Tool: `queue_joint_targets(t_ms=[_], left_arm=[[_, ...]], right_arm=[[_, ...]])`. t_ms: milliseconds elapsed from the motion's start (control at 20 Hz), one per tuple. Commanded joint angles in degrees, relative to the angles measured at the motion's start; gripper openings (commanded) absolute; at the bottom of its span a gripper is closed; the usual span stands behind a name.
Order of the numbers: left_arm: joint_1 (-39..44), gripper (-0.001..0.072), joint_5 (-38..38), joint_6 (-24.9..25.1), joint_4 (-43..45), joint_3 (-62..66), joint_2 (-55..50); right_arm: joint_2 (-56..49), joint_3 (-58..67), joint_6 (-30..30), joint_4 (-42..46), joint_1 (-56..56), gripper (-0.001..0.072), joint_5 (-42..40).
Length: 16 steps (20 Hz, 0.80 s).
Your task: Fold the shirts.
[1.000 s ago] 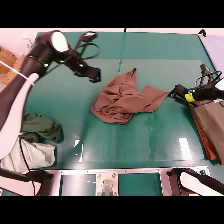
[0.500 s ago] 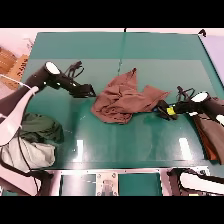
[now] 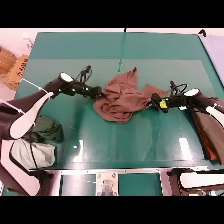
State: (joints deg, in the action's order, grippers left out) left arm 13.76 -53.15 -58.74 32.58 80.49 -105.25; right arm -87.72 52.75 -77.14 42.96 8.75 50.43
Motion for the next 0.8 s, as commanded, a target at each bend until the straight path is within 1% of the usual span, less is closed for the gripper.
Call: queue_joint_targets(t_ms=[0,100,200,300,400,550,650,750], left_arm=[[-2.36,0.0021,-6.69,-1.27,0.33,8.7,0.74],[-3.8,0.0021,-10.47,-5.25,5.31,14.23,3.21],[-4.48,0.0021,-16.0,-8.92,10.73,17.38,6.6],[-4.46,0.0021,-19.85,-11.06,15.06,18.16,11.3],[-4.46,0.0021,-21.66,-13.99,18.91,18.14,16.55],[-4.46,0.0022,-28.15,-18.27,26.88,18.12,24.76],[-4.46,0.0022,-33.88,-19.91,31.58,17.94,29.07],[-4.44,0.0022,-38.27,-20.37,31.32,17.07,31.74]], right_arm=[[0.74,5.4,1.33,-0.74,1.49,0.0017,5.55],[3.72,9.7,1.29,-0.76,3.08,0.0017,9.64],[8.87,13.46,1.11,-0.76,4.55,0.0017,12.22],[15.3,16.83,1.11,-0.74,5.75,0.0016,14.03],[22.08,19.02,1.09,-0.74,7.19,0.0017,16.37],[31.91,19.3,1.07,-0.42,9.38,0.0016,16.79],[37.16,19.3,1.07,-0.28,10.75,0.0017,17.42],[39.69,19.23,0.85,-0.35,10.47,0.0017,19.87]])
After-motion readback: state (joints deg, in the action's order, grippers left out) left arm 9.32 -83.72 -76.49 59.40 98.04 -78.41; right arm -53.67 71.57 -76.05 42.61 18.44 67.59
